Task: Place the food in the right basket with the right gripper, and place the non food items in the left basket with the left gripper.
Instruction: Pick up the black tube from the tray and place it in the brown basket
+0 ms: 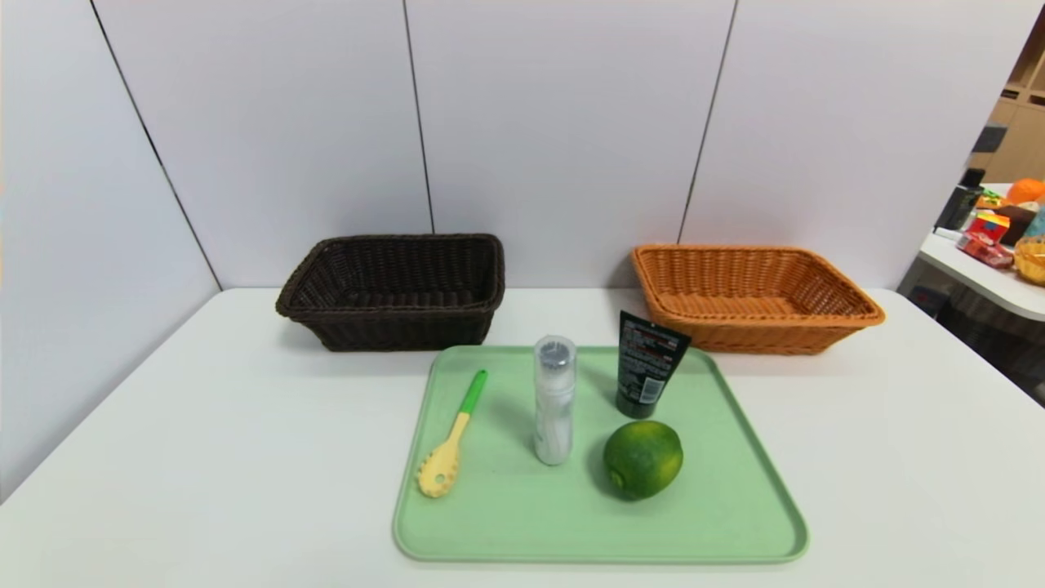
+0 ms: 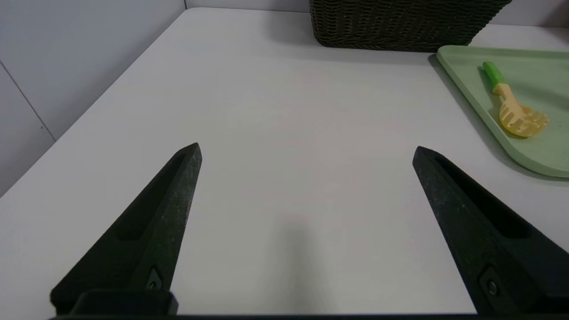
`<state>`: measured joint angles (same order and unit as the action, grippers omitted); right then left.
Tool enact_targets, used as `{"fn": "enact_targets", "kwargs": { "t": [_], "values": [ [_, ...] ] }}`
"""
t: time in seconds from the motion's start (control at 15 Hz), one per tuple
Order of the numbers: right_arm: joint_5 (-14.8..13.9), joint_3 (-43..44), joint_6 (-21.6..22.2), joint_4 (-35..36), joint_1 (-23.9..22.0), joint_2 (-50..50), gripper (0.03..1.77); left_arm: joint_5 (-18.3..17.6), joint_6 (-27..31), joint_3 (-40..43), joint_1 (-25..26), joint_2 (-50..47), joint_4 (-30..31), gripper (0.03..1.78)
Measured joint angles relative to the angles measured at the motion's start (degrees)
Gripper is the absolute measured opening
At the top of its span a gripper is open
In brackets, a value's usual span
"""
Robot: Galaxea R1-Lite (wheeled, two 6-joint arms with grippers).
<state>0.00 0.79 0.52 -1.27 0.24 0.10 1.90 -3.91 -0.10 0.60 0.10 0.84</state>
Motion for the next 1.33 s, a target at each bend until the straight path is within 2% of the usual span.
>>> {"fn": "enact_targets", "kwargs": {
  "t": [1.07,1.33],
  "values": [
    [0.00,-0.06,-0.30,0.22,0.00,0.00,1.70,0.18,0.54,0.00,0.00,0.00,-0.35,1.69],
    [0.62,-0.06,-1.89,0.23,0.00,0.00,1.70,0.02,3.04,-0.26,0.00,0.00,-0.05,1.69]
  ]
}}
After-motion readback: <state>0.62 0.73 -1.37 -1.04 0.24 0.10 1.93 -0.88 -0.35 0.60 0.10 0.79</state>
